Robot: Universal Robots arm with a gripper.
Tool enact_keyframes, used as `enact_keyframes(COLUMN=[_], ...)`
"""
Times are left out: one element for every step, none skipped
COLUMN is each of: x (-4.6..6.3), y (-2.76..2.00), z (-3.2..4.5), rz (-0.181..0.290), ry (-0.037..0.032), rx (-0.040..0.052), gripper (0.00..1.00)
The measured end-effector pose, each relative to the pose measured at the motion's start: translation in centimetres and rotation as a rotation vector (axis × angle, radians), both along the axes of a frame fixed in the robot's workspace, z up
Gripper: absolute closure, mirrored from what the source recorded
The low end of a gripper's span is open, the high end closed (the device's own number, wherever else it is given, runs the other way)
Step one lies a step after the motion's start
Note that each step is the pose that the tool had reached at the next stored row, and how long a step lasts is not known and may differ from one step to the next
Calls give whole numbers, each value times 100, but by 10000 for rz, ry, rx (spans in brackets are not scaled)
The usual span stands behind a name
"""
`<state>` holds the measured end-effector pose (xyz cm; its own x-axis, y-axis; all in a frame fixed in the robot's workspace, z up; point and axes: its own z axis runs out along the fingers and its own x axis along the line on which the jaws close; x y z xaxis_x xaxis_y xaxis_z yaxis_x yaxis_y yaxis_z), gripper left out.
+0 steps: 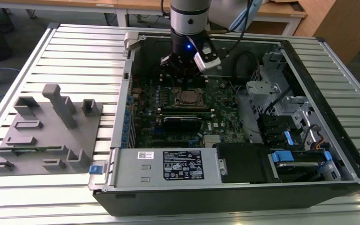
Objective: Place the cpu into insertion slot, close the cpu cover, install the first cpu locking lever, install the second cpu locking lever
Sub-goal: 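Install the first cpu locking lever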
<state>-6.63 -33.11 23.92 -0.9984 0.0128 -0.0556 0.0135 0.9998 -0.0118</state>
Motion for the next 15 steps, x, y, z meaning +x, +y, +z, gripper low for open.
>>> enact_keyframes(x=[0,0,0,0,0,1,0,0,0,0,1,1,1,1,1], y=[0,1,1,0,1,1,1,1,1,0,1,0,0,1,1], z=[9,22,33,39,39,39,39,39,39,40,40,40,40,39,38], rz=[0,-1,-1,-1,-1,0,0,-1,-1,-1,0,1,2,1,0], ry=[0,1,4,8,8,9,10,10,12,13,14,29,66,109,150], rx=[1,2,1,2,3,4,4,4,3,1,2,1,3,6,11], gripper=[89,89,89,89,89,89,89,89,89,89,89,89,89,89,89])
